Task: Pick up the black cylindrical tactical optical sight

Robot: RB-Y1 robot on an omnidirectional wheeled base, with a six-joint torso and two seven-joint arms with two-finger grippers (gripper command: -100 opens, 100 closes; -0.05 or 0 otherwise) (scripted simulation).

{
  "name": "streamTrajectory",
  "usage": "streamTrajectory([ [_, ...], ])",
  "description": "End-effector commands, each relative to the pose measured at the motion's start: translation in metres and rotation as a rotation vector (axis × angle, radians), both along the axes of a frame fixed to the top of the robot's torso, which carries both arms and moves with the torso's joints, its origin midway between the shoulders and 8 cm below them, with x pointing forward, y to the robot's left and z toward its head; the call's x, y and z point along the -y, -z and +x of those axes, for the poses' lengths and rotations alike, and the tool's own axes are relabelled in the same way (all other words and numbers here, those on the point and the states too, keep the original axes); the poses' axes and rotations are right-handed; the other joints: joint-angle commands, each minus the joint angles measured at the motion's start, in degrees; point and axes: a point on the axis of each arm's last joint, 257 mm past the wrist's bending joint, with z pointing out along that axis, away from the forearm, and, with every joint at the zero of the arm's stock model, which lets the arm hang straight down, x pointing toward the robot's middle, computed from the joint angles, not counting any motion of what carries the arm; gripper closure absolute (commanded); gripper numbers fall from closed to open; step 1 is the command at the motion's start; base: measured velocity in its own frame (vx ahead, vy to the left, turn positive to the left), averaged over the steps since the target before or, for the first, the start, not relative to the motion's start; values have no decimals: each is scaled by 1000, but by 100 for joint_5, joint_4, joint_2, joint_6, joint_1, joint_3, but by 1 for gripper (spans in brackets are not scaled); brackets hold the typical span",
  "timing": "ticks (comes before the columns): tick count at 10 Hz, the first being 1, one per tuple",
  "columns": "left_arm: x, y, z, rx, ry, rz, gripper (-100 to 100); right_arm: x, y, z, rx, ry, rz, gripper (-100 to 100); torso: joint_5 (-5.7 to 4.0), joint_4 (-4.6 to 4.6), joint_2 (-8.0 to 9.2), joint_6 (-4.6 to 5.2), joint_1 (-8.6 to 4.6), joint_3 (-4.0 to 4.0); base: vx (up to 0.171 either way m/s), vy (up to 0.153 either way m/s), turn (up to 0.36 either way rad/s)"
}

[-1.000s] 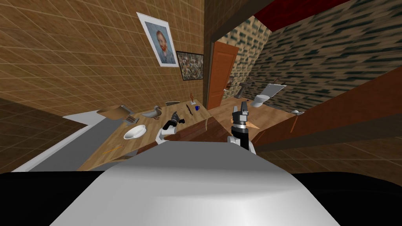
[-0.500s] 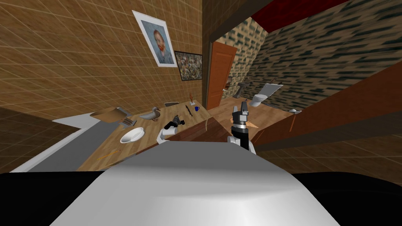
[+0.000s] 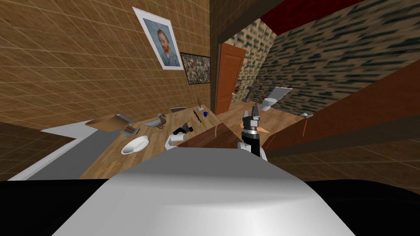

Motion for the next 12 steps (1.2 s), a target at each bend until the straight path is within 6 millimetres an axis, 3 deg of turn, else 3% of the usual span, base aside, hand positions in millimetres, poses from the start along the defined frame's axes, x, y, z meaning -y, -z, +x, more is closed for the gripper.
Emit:
streamTrajectory([
  [1,2,18,-9,-67,8,-2,-100,0,0,0,0,0,0,0,0,0,0,0,0,0,54,59,-74],
  [3,4,40,-22,-149,18,-4,-100,0,0,0,0,0,0,0,1,-1,-6,0,3,-4,62,57,-90],
  [7,6,65,-40,-253,31,-6,-100,0,0,0,0,0,0,0,-1,1,2,0,-5,1,35,41,-42],
  [10,5,81,-53,-326,40,-5,-100,0,0,0,0,0,0,0,-1,1,2,-1,-6,1,35,38,-30],
  [11,6,77,-50,-308,38,-5,-100,0,0,0,0,0,0,0,-2,1,2,-1,-9,1,16,13,-8],
  [12,6,78,-50,-313,38,-5,0,0,0,0,0,0,0,0,-3,2,8,-1,-15,4,0,0,0],
])
